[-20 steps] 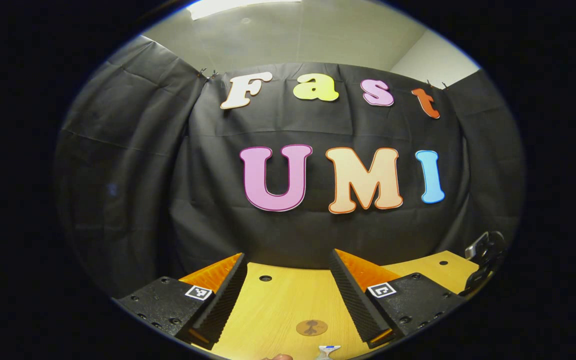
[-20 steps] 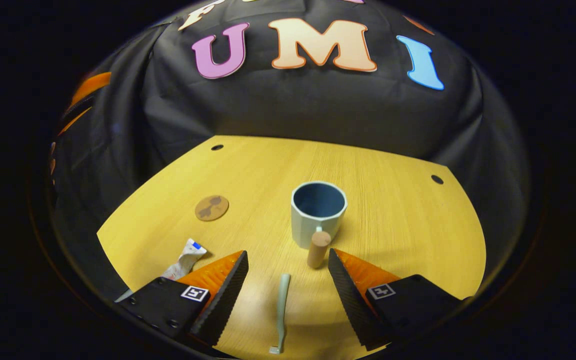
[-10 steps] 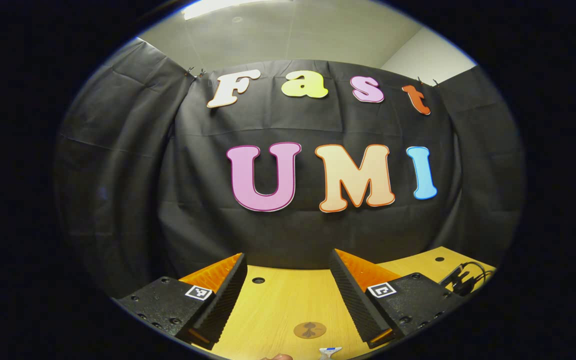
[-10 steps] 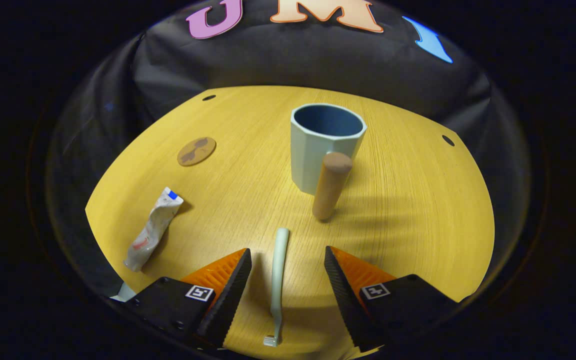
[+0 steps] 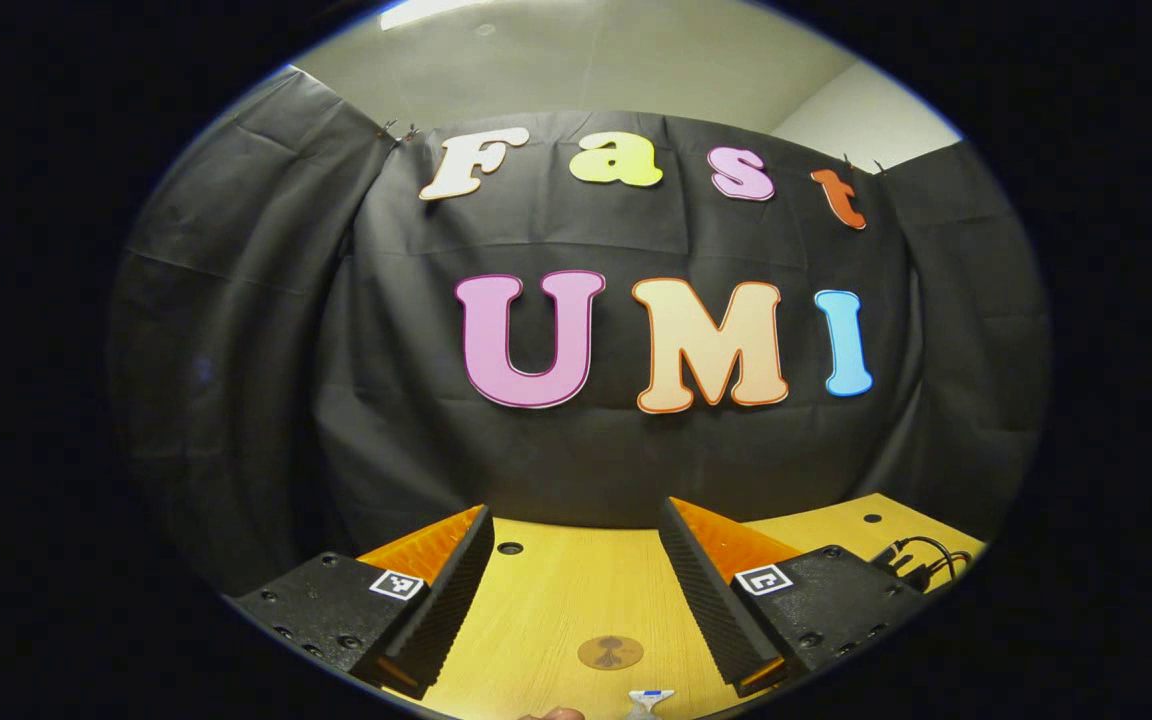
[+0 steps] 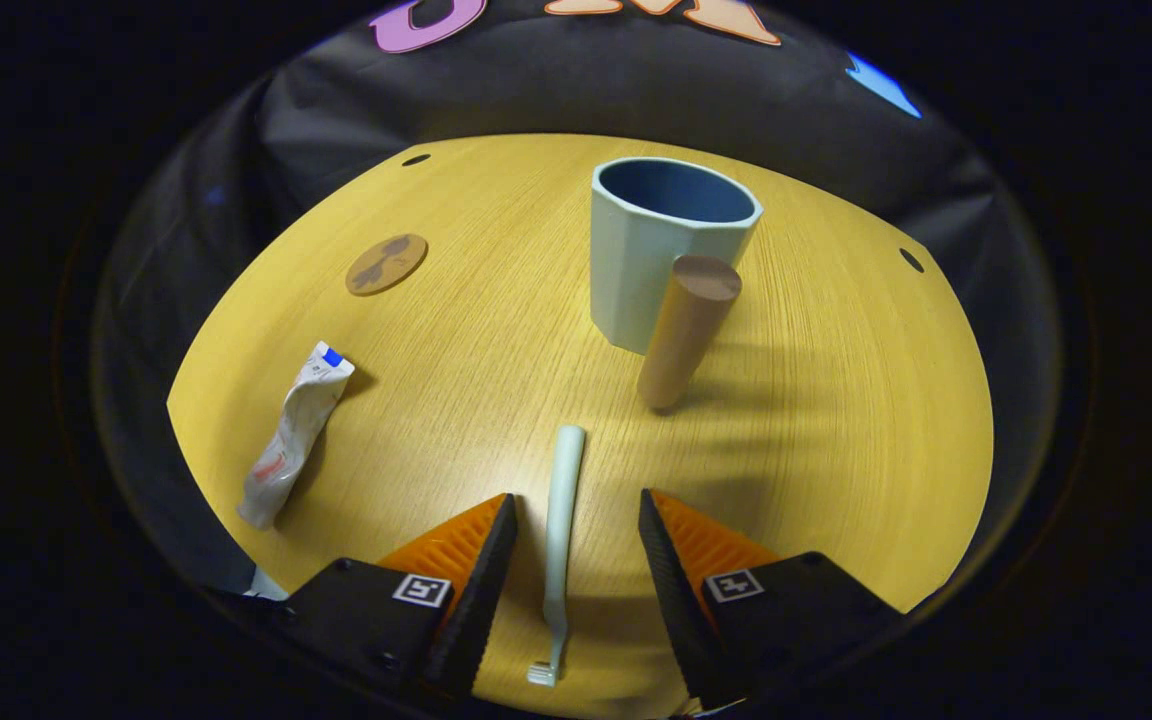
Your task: Put the toothbrush and toothpaste on the desktop into the cup, then pick up the cup and place it on the coaster on the desktop.
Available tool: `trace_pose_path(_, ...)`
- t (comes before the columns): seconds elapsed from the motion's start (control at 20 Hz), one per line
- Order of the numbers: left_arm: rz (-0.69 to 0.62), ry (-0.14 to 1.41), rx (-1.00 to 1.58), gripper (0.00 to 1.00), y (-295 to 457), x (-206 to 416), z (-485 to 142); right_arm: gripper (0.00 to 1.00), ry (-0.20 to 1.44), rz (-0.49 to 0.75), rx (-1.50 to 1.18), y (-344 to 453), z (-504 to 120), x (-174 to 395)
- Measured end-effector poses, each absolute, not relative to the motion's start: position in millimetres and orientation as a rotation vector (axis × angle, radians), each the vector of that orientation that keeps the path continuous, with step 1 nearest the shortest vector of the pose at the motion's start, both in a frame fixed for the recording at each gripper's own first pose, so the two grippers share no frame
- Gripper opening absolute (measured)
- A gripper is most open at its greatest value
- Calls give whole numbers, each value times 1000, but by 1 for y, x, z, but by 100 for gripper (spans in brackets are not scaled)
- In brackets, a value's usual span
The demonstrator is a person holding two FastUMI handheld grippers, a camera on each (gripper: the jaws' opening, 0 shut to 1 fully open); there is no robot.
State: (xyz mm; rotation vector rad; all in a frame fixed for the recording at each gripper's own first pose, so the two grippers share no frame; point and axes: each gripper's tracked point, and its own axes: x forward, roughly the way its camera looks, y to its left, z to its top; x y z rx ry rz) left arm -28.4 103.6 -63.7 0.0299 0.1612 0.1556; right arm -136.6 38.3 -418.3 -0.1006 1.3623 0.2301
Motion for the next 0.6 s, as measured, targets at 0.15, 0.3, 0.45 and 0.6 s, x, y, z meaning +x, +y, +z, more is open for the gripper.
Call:
trace_pose_path(0.15, 156, 180, 45, 96, 102, -34, -71, 47, 1410, 227, -92, 36, -420, -139)
trace_pose_path(0.3, 140, 194, 47, 99, 95, -36, -75, 24, 1436, 216, -50, 34, -419, -139)
trace_pose_path(0.45, 124, 209, 48, 96, 90, -37, -82, 8, 1454, 234, -21, 37, -419, -140)
trace_pose_path(0.6, 86, 253, 45, 96, 81, -38, -102, 3, 1458, 233, -15, 39, -420, -139)
